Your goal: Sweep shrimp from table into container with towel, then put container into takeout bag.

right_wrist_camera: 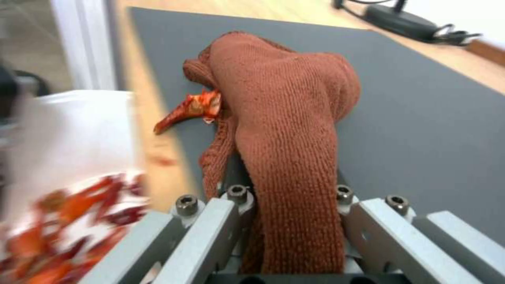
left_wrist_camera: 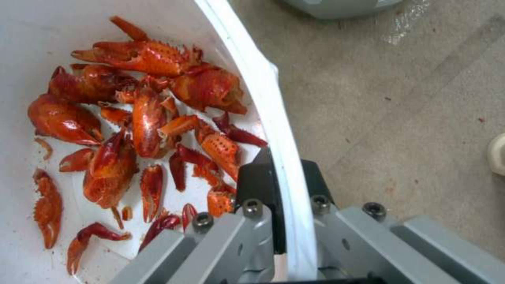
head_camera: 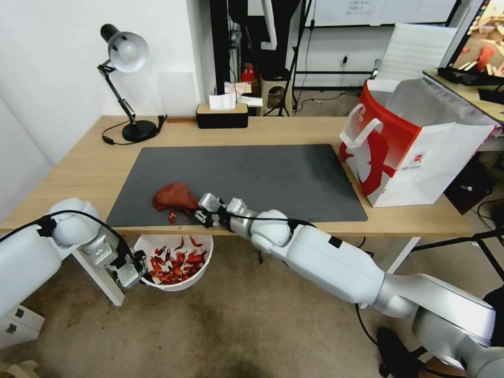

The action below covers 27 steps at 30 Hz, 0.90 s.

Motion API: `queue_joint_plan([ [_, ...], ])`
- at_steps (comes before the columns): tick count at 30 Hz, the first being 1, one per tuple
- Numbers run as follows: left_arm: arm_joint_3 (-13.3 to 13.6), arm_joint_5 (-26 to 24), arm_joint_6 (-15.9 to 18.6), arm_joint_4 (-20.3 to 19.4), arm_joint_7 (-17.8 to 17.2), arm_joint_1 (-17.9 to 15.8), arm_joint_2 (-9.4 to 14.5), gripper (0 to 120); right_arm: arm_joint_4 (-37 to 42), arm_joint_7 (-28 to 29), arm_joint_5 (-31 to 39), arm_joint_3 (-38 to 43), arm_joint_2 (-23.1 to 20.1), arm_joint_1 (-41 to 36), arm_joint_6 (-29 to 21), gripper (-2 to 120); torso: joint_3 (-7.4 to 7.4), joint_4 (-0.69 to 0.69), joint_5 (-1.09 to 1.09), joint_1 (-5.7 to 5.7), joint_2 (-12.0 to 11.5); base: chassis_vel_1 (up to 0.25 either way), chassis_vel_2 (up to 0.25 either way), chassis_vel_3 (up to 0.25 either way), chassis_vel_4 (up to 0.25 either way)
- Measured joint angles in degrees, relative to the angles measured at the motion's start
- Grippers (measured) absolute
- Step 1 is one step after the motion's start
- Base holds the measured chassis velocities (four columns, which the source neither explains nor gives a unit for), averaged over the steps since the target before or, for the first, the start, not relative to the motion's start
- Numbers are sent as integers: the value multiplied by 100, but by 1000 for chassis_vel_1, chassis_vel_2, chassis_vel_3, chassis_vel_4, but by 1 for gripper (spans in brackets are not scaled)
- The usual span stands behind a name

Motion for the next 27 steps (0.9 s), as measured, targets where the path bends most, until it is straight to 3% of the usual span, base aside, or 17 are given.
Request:
queue_joint_plan([
  [14,-170,-2,20,-125,-16,156,121,0,1147,-238,189,-351,-650,-225,-59,8,2,0,-2,0,-2,0,0,0,0],
  [23,-263,-4,38,-193,-20,286,143,0,1385,-432,382,32,-726,-317,425,8,1,0,-2,0,-2,0,0,0,0],
  [27,-350,-5,45,-230,-23,389,175,0,1439,130,346,683,-665,-337,558,8,0,1,-1,0,-2,0,0,0,0],
])
